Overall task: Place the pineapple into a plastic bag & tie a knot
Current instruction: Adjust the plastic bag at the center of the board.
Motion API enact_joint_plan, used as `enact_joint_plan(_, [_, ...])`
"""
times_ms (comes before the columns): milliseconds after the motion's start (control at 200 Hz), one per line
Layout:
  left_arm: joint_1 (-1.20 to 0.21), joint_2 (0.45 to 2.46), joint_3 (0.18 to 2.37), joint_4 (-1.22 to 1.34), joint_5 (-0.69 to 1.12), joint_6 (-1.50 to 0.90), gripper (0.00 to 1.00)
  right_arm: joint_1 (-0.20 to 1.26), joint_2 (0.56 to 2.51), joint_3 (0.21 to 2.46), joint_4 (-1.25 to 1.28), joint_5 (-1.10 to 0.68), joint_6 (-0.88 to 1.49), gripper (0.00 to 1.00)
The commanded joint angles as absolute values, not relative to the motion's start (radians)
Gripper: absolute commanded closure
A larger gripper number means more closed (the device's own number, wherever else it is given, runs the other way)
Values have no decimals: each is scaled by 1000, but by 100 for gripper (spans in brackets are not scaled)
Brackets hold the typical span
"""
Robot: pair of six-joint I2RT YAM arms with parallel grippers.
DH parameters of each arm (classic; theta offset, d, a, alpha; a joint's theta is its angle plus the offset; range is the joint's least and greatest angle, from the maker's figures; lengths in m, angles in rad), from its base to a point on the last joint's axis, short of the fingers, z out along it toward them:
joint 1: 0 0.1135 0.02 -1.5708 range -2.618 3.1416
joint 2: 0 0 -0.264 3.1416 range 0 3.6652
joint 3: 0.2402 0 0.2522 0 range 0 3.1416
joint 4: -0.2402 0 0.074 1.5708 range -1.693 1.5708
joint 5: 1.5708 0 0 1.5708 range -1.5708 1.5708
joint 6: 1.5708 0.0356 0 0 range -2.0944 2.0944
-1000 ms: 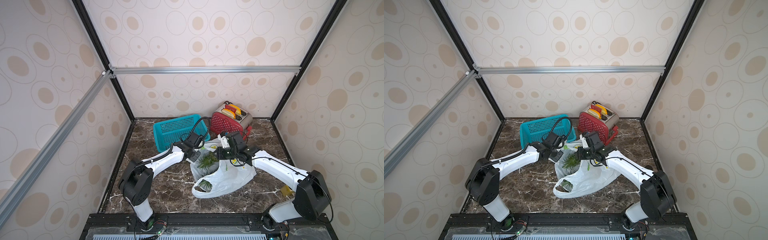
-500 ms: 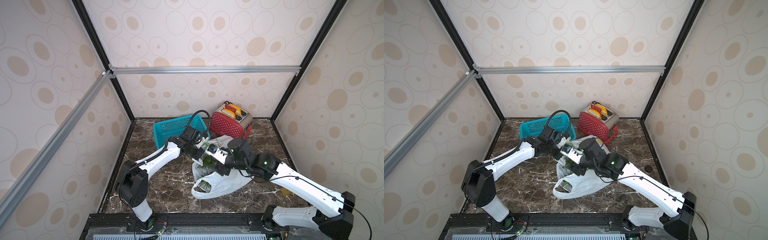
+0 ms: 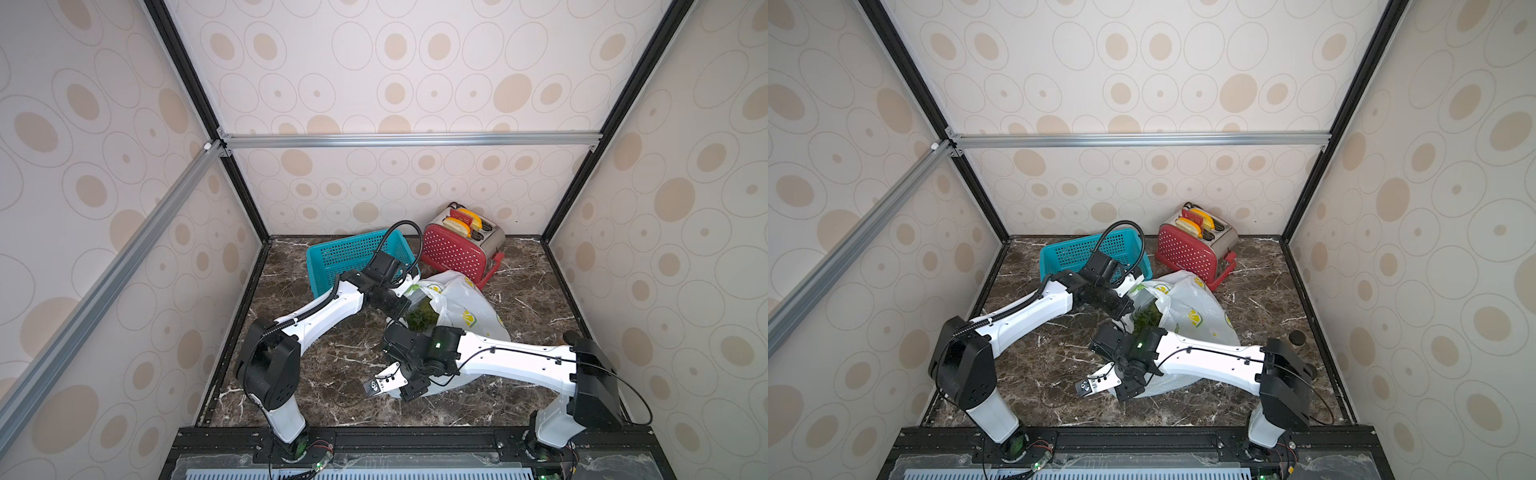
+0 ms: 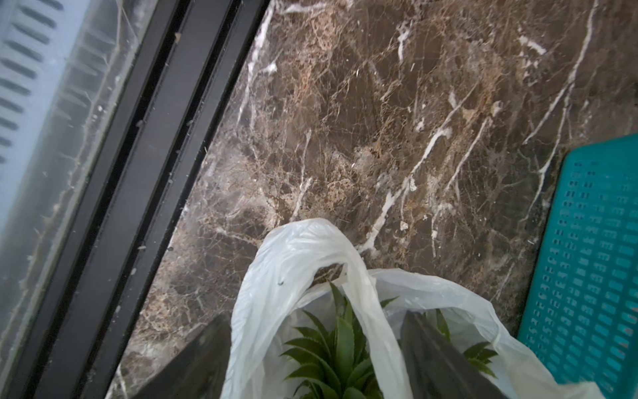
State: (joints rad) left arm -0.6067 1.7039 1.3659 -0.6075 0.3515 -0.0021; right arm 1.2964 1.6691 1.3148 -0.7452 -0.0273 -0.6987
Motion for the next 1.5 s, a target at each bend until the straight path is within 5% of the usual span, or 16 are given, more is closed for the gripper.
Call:
enact_joint_plan(0, [-603,1718,1407,-626,365,8,100,1297,1742,1354,-771,-1,-730,18])
enact_joint_plan(100, [-602,1722,1406,-626,368,0,100,1298,1814,1385,-792,24,-694,19])
enact_joint_plan(180, [-603,1730,1410,-626,367,-6,100,1298,1860,1402,-821,45,-674,30])
enact_joint_plan(230, [-602,1732,1414,-626,362,-9,100,1298,1873,1406,-833,70,-661,45])
enact_joint_plan(310, [-600,1730,1417,-626,351,-19,100,1297,1861,1399,-834,113,-638,87])
enact_joint_plan(356, [-599,1725,1416,-626,347,-25,100,1298,1836,1388,-831,125,-622,100])
enact_joint_plan(661, [-585,1644,1525,-788,265,-190,100,1269,1366,1230,-551,201,-403,100])
enact_joint_plan(876, [-583,1568,1748,-832,276,-391,100,980,1091,1130,-280,73,-184,100])
enact_joint_plan(1242, [-570,1633,2087,-674,332,-676,100,577,1091,1265,-96,-211,-77,100])
enact_joint_plan(1492, [-561,1537,1814,-684,278,-666,100,567,1134,1122,34,-259,52,100])
